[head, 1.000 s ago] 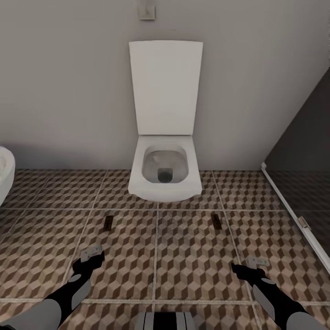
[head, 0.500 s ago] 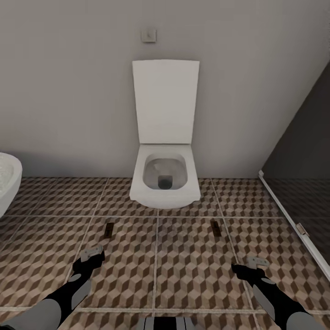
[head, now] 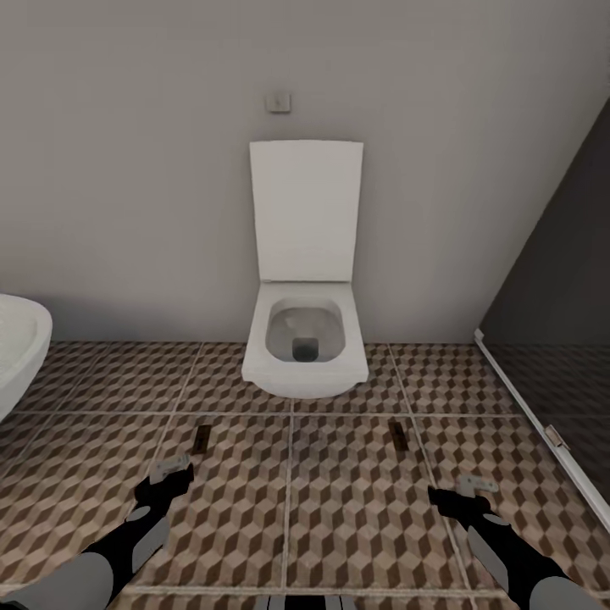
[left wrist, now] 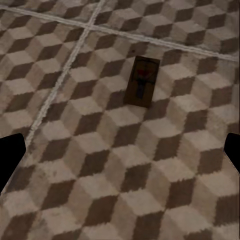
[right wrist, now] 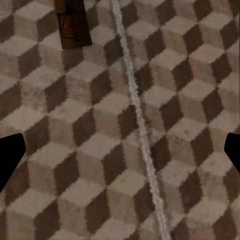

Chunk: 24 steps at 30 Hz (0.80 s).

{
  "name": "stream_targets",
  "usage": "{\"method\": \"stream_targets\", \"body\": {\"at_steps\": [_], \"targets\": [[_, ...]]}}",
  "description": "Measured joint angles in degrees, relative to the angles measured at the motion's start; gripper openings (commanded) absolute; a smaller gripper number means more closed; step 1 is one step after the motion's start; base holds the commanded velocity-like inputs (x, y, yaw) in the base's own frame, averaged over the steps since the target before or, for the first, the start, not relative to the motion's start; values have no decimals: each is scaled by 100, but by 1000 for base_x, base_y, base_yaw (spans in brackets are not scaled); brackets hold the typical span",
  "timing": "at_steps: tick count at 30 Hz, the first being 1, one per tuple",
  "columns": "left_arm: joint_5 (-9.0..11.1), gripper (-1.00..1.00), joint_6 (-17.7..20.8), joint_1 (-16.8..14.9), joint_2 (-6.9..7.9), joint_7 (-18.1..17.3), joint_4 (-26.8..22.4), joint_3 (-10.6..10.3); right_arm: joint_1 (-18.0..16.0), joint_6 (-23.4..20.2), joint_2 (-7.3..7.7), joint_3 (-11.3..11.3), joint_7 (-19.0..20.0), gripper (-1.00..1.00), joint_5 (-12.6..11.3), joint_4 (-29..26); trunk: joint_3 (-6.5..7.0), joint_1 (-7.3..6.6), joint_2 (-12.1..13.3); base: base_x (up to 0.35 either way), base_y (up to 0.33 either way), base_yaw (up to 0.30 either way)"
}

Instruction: Take the four mousetraps from the cabinet in the bathroom and place them on the bathroom floor. Make sure all four end up on the same floor surface, and ensure that at least two of them are either under or directly next to the same bathroom sink.

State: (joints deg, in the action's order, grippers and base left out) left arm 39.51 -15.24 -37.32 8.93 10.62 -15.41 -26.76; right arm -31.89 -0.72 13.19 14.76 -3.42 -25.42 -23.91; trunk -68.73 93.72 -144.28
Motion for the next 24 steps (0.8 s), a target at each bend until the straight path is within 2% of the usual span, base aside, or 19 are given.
{"method": "stream_targets", "body": {"at_steps": [24], "targets": [[0,100,8,-1,-8,7,0,0,0,0,-7,5,7,100,6,0,532,-62,32,0,0,0]]}}
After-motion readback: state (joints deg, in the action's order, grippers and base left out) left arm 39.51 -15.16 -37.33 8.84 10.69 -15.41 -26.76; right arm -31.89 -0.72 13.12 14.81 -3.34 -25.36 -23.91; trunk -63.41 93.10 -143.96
